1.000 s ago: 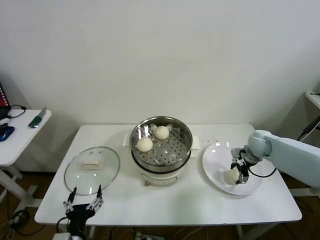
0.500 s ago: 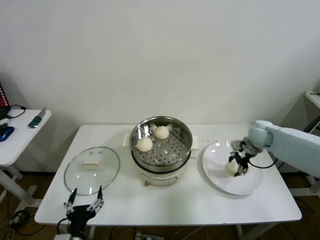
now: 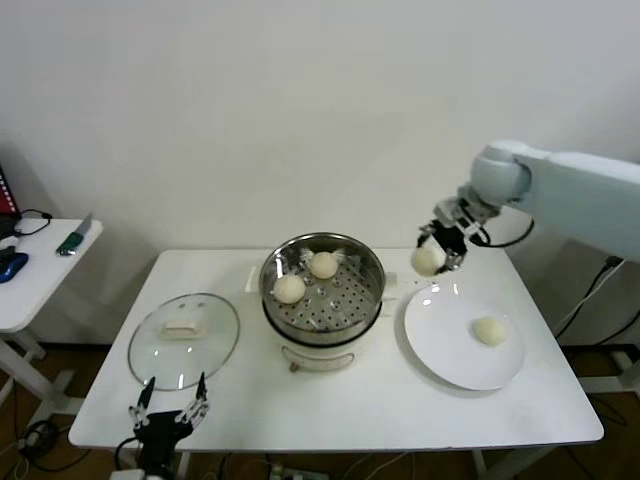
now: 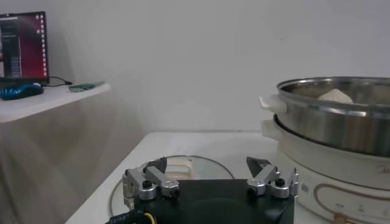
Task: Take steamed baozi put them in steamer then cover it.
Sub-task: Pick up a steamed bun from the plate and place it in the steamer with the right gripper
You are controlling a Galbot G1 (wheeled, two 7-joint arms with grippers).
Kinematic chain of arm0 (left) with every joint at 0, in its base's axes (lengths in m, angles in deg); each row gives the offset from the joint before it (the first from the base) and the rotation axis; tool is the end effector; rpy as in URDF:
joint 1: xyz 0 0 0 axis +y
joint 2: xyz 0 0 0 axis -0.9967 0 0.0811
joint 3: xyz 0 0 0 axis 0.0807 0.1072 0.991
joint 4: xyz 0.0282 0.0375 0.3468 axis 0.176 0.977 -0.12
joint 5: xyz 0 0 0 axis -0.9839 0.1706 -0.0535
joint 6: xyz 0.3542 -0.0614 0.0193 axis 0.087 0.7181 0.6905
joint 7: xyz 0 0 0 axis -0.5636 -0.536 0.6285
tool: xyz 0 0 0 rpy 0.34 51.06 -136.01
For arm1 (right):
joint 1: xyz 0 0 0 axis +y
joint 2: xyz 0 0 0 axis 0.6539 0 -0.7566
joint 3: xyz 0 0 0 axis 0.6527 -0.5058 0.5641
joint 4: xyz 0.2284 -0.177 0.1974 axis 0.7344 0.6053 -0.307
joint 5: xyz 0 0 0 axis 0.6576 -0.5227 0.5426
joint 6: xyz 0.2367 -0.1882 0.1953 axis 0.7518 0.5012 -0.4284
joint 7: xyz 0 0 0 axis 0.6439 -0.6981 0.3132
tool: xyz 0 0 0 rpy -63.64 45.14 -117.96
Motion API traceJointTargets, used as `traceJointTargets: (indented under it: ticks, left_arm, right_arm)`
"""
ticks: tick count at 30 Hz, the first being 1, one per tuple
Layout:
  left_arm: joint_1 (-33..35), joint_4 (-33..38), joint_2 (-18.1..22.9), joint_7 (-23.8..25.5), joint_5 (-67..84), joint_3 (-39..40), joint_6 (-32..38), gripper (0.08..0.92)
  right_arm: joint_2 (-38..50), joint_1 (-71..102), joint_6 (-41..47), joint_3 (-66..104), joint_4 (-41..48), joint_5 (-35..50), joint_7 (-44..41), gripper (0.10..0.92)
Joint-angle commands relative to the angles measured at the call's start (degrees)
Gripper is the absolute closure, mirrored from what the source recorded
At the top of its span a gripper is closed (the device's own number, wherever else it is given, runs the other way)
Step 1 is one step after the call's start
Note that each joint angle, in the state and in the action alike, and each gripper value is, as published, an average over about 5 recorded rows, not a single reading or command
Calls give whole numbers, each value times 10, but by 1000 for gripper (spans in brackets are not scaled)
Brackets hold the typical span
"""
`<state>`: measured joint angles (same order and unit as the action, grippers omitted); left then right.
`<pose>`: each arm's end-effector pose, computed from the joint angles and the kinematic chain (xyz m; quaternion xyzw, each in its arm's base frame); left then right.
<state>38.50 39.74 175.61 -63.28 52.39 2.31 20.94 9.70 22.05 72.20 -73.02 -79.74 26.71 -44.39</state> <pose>0.1120 0.0390 -0.3163 0.0724 -0.9893 -0.0156 0.1255 0.5499 -0.0360 0.0098 0.5626 -0.4292 0.6685 0.2289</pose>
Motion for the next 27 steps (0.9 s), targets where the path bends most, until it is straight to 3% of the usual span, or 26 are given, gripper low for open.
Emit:
traceJointTargets:
  ticks: [1,6,14,27]
  left_arm:
    - [1,-2,0,0,-1,-3,1,177]
    - [2,-3,-3,-1,2,-9,2,177]
    - [2,-2,-5,-1,3,-15,3,177]
    - [2,-1,-7,-2,4,-16,7,177]
  right_arm:
    - [-119,-88,-80,1,-94,0,35,338]
    - [-168,-31,-110,4,-119,-66,69,338]
    - [-213,42,-143,-6,-84,-146,83,338]
    - [-221,103,-139,-24,-39,-193,92,338]
